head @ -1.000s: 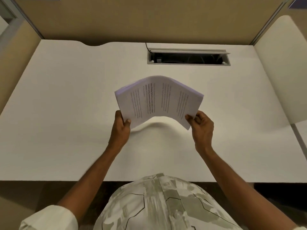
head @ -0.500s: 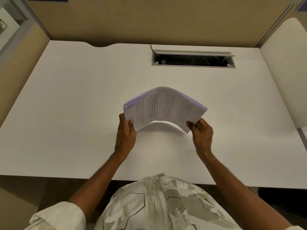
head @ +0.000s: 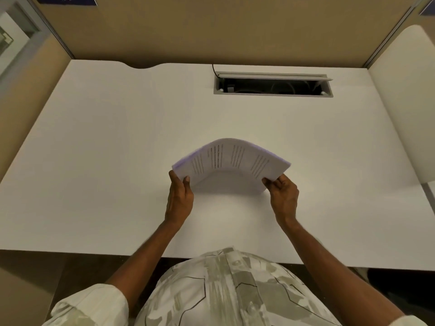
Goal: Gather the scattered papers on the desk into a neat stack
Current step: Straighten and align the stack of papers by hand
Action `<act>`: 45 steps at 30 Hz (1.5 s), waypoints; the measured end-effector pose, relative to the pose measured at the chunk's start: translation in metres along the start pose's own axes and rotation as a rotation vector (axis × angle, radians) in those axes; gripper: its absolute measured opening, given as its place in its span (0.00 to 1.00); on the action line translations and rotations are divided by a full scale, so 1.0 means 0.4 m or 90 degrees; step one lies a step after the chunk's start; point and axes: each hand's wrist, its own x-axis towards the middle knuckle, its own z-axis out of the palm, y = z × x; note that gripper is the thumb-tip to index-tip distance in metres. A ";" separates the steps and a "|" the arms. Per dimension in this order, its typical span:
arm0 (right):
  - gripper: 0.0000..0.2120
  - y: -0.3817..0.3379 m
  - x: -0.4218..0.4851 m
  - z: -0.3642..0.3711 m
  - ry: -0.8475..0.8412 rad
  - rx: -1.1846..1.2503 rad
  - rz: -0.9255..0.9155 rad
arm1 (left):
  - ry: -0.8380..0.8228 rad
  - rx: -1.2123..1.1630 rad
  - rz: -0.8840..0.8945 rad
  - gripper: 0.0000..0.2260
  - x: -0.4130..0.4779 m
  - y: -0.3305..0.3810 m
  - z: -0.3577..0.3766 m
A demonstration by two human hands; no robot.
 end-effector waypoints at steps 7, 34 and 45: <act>0.18 -0.017 0.013 -0.017 -0.015 0.024 -0.025 | -0.021 -0.126 -0.022 0.28 0.017 0.003 0.005; 0.25 0.041 0.072 -0.030 -0.157 0.320 0.458 | -0.069 -0.404 -0.331 0.14 -0.005 0.005 0.069; 0.13 -0.027 -0.005 0.040 -0.125 0.243 0.280 | -0.152 -0.486 -0.245 0.18 -0.037 0.027 0.087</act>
